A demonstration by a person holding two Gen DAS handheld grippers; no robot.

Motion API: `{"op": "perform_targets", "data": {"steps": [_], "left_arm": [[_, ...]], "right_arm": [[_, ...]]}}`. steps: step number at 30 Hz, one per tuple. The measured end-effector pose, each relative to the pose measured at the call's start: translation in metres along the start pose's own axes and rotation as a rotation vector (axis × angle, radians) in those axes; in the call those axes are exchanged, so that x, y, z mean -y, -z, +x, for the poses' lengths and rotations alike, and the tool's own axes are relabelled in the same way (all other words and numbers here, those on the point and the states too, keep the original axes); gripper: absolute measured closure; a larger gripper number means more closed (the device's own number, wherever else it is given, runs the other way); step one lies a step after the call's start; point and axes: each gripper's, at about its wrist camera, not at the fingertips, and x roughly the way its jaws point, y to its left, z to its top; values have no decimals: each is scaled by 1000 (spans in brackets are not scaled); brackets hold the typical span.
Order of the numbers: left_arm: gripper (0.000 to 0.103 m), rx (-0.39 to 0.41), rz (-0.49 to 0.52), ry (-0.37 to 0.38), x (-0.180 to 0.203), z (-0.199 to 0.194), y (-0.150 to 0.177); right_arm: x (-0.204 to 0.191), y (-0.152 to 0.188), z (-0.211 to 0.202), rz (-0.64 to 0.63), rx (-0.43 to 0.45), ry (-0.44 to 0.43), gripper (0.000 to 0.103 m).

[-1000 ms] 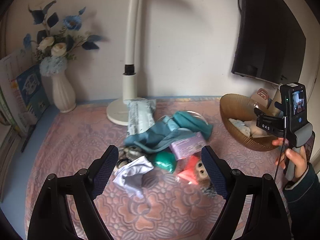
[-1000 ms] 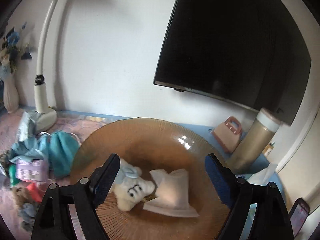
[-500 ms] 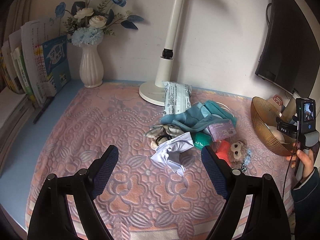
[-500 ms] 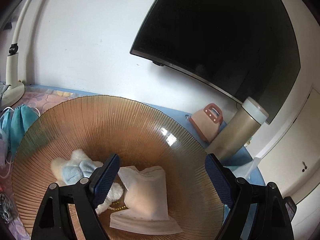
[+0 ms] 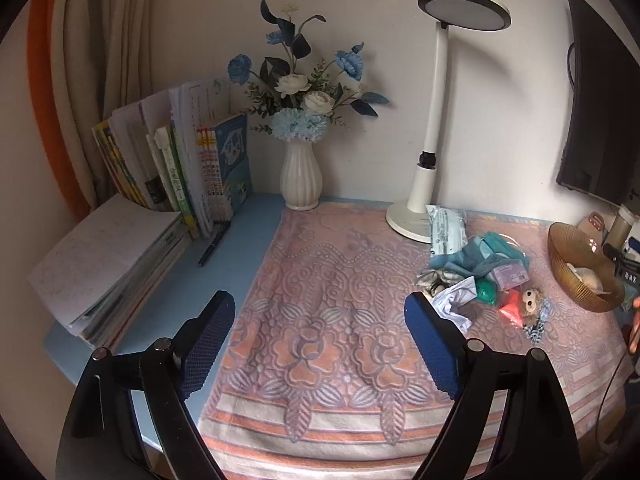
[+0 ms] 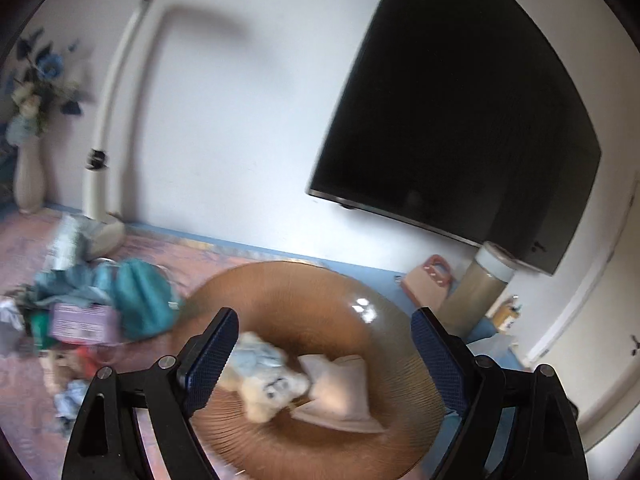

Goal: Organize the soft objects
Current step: 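Grasp the lilac paper with the left gripper while the right grasps the teddy bear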

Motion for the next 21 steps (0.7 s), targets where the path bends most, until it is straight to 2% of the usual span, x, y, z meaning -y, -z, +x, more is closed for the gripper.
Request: {"op": "perform_targets", "data": {"steps": [2, 5, 8, 12, 13, 16, 21], "left_arm": [[15, -42, -2, 79, 19, 24, 3], [15, -138, 10, 211, 57, 75, 11], [15, -247, 41, 294, 95, 124, 19], [15, -380, 66, 446, 124, 175, 20], [15, -390, 61, 464, 126, 183, 20], [15, -391, 48, 401, 127, 199, 22], [15, -411, 38, 388, 135, 209, 30]], "right_arm": [[-20, 5, -21, 40, -33, -160, 1], [-53, 16, -28, 58, -107, -296, 1], [-78, 29, -17, 44, -171, -386, 1], [-87, 43, 24, 88, -303, -397, 1], [-87, 45, 36, 124, -344, -422, 1], [-92, 46, 70, 187, -432, -501, 1], [-110, 48, 93, 162, -461, -465, 5]]}}
